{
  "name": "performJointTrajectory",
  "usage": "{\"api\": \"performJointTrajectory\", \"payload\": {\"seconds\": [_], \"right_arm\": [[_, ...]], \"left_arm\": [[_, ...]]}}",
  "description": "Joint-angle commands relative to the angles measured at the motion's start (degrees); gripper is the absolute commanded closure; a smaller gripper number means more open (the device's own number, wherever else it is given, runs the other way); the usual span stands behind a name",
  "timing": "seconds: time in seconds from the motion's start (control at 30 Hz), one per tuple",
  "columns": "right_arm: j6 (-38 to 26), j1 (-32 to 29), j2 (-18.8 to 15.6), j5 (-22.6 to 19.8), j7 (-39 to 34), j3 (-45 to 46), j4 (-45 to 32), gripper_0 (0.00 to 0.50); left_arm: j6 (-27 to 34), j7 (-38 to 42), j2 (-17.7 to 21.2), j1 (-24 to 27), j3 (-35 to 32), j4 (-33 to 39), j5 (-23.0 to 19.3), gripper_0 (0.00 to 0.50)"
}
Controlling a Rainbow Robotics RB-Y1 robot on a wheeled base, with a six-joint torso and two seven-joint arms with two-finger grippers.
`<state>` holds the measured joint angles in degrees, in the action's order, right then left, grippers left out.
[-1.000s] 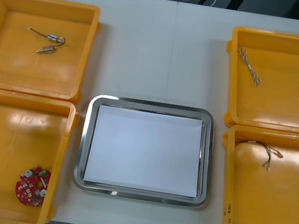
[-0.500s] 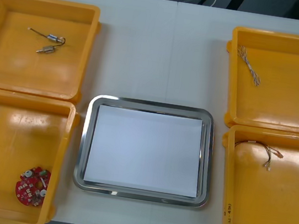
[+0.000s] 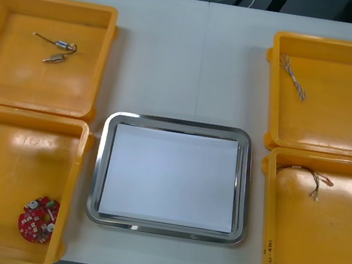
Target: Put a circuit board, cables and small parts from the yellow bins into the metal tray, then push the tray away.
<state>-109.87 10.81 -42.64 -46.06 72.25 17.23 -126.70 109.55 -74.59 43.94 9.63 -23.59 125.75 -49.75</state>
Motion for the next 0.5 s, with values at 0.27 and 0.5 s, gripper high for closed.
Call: {"api": "performJointTrajectory", "payload": {"seconds": [0.27, 0.5], "right_arm": [[-0.13, -0.35, -1.74, -0.34, -2.03, 1.85, -1.36, 0.0], [-0.13, -0.35, -1.74, -0.34, -2.03, 1.85, -1.36, 0.0]], "left_arm": [[0.45, 4.63, 2.64, 0.74, -0.85, 1.34, -0.44, 0.0], [0.45, 4.63, 2.64, 0.74, -0.85, 1.34, -0.44, 0.0]]}}
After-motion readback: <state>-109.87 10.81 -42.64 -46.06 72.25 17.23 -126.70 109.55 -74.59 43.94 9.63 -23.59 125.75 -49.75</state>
